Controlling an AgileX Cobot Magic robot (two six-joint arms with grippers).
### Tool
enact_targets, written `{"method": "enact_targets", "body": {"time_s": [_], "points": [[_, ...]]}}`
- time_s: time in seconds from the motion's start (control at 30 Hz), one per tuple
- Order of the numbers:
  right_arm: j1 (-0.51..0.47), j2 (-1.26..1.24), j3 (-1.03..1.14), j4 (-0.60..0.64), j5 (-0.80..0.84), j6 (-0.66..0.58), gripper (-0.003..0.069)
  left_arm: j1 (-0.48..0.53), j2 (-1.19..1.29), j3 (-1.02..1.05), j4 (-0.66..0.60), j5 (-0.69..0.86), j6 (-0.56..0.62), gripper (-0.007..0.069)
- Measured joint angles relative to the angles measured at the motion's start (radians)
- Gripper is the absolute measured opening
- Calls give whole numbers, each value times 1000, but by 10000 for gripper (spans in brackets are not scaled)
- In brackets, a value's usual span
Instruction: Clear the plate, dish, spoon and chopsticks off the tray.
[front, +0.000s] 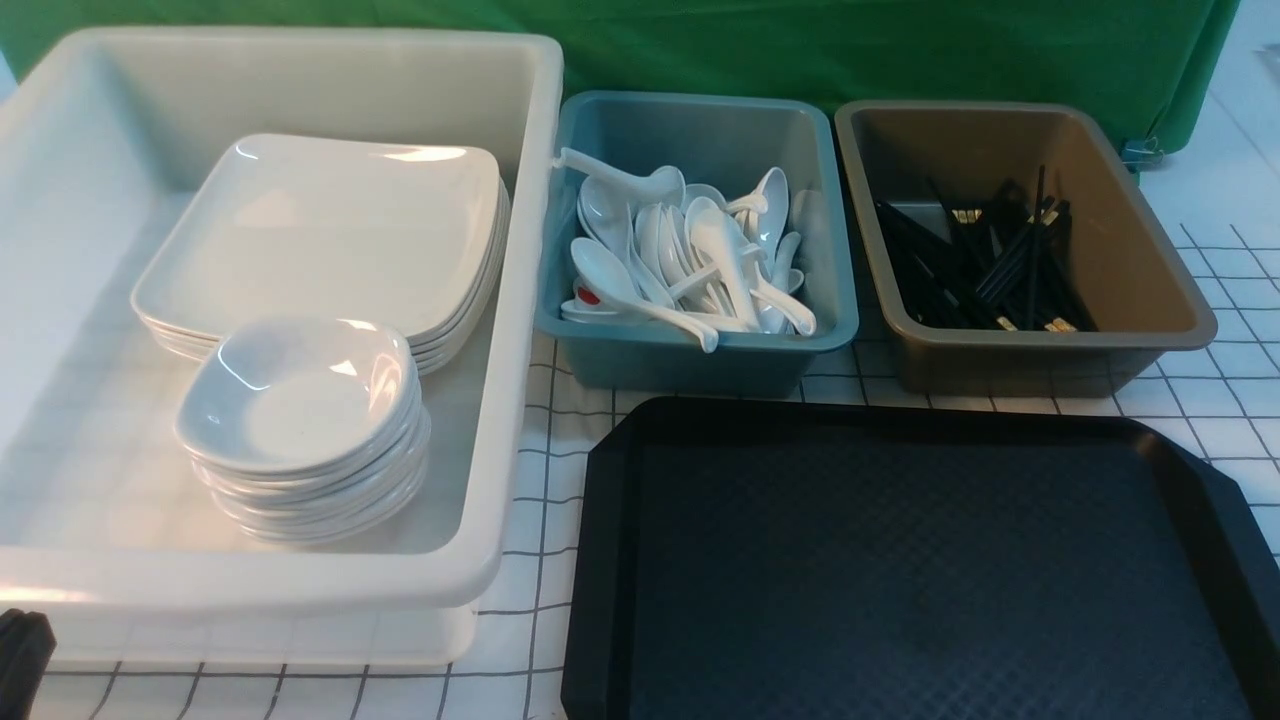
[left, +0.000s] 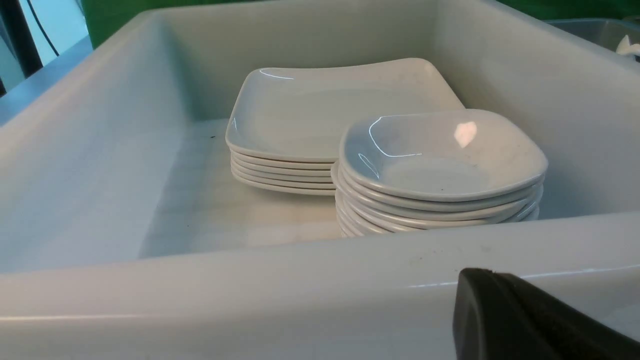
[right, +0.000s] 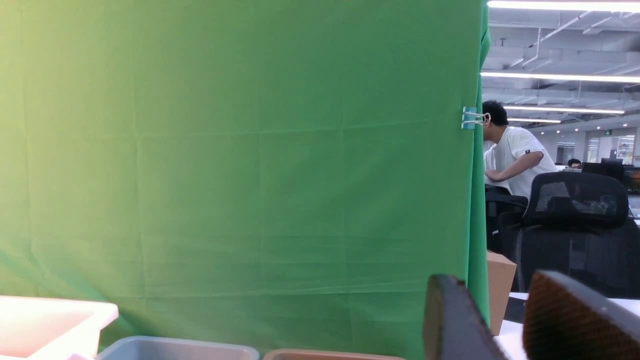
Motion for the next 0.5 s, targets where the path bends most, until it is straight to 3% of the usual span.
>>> {"method": "enact_targets", "body": {"time_s": [0.37, 0.5], "points": [[-1, 0, 0, 0, 11, -12, 242, 0, 0, 0, 3, 0, 1, 3], [-28, -2, 5, 0, 101, -85, 242, 0, 0, 0, 3, -1, 2, 3]]}}
